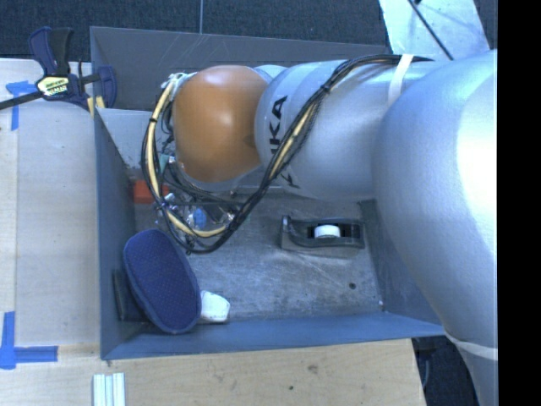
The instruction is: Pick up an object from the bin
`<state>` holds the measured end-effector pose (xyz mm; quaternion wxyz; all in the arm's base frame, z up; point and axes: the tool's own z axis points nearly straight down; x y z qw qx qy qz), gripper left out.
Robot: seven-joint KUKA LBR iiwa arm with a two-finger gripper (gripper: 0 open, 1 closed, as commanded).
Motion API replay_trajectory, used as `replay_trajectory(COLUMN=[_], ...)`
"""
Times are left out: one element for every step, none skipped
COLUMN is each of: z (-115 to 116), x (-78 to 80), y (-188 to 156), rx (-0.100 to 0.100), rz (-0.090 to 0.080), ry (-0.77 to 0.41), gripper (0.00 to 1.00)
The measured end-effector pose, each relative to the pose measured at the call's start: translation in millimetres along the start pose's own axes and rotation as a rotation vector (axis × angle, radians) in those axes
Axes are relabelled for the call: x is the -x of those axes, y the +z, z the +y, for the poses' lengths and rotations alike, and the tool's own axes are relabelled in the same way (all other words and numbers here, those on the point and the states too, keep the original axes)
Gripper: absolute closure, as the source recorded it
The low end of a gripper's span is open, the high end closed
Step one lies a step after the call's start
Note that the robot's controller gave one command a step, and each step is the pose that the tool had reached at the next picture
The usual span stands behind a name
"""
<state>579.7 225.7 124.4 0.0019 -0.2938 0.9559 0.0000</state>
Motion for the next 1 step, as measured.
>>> replay_trajectory(z=[-20.3], x=[-52.5], y=[-174.4], rx=[-0.003], rz=[-0.008], ry=[0.072], gripper=[1.00])
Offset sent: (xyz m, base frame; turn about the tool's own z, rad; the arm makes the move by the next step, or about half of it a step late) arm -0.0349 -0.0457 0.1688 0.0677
